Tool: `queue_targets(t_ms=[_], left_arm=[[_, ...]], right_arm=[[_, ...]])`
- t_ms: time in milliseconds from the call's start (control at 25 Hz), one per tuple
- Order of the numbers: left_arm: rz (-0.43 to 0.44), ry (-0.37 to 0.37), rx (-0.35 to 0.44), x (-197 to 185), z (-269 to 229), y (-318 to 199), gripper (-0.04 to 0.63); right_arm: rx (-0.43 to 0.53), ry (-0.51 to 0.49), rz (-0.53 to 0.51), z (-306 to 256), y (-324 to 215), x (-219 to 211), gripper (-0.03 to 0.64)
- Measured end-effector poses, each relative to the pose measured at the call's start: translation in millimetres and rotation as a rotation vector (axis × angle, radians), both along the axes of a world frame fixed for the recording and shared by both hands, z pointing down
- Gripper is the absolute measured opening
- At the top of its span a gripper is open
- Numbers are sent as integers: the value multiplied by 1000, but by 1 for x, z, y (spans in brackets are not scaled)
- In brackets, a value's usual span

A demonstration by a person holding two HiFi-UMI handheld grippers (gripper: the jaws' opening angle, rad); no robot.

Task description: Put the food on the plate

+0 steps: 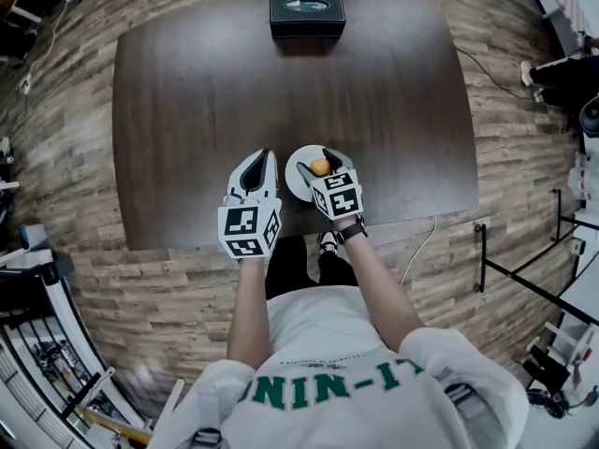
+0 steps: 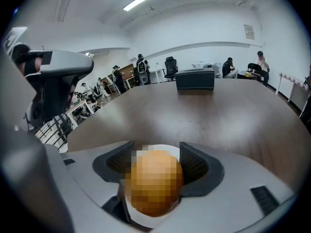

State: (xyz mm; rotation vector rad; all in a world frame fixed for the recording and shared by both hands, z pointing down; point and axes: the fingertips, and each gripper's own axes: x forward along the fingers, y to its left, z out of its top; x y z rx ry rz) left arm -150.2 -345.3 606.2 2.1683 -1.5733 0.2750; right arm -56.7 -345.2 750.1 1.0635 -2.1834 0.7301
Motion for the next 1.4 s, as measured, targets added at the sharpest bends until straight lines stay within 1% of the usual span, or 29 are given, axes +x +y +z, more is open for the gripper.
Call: queue_targets(t_ms=[120,280,520,600,720,840,1240,1400], left_arm=[[-4,9,-10,-5,6,2,14],[-11,15,-18,-11,9,4,14],[-23,22,-25,-23,15,3,14],[-25,24,-27,-26,17,3,14],[-24,27,-27,-27,17,1,14],[-18,28,-21,-26,14,-2,14],[-9,12,13,-20,-7,-5,14],[-11,-2,45,-16,-24,-5,14]], right_arm=[[4,5,-10,3,-8,-8,301],[-29,-1,-6,15,-12,-13,295],[-4,6,3,18,-22,-18,293],[-9,-6,-4,18,-20,-21,343],[-16,-11,-8,18,-15,-24,397],[-6,-13,4,13,-13,-21,418],[69,-51,52,-34,-7,1,417],[110,-73,74,-62,-10,15,394]])
